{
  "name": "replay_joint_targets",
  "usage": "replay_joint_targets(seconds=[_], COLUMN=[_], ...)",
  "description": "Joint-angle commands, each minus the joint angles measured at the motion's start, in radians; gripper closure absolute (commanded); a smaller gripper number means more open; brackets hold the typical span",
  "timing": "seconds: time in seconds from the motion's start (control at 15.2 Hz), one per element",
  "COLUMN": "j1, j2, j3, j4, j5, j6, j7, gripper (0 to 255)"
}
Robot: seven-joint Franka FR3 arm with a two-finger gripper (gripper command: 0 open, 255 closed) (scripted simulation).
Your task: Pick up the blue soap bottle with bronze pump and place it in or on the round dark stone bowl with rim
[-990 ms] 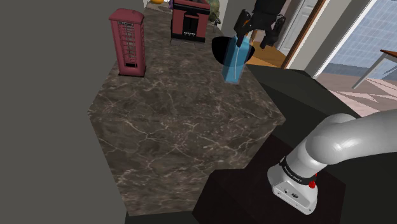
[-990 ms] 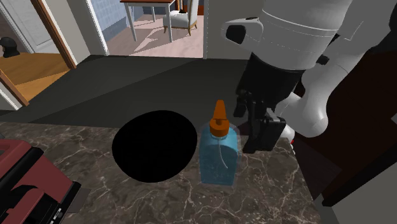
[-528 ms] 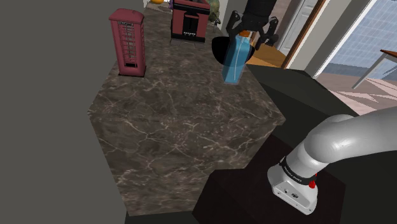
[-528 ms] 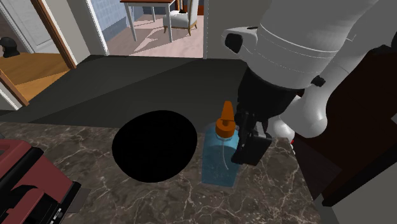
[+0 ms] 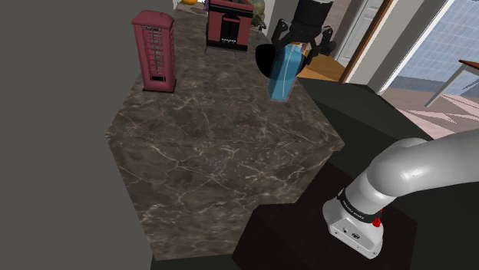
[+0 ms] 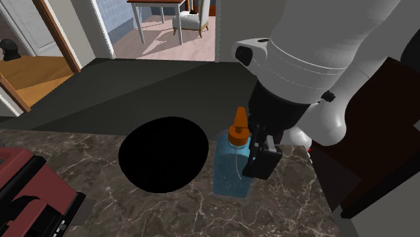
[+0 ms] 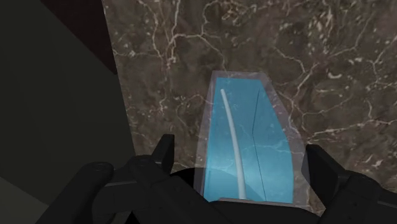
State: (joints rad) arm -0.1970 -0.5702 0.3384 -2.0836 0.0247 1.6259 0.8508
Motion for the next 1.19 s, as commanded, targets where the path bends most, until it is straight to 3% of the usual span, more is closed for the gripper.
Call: replay_joint_targets(seconds=[0.0, 0.07, 0.13, 0.73, 1.12], j1=[0.000, 0.000, 0.000, 0.000, -0.008], j2=[0.000, 0.000, 0.000, 0.000, 0.027], j3=[0.000, 0.000, 0.000, 0.000, -0.002], j4=[0.000, 0.000, 0.000, 0.000, 0.103], j5=[0.000, 0.000, 0.000, 0.000, -0.008], j6=[0.000, 0.000, 0.000, 0.000, -0.076], j7=[0.000, 0.000, 0.000, 0.000, -0.004], gripper=[0, 0, 255, 255, 255])
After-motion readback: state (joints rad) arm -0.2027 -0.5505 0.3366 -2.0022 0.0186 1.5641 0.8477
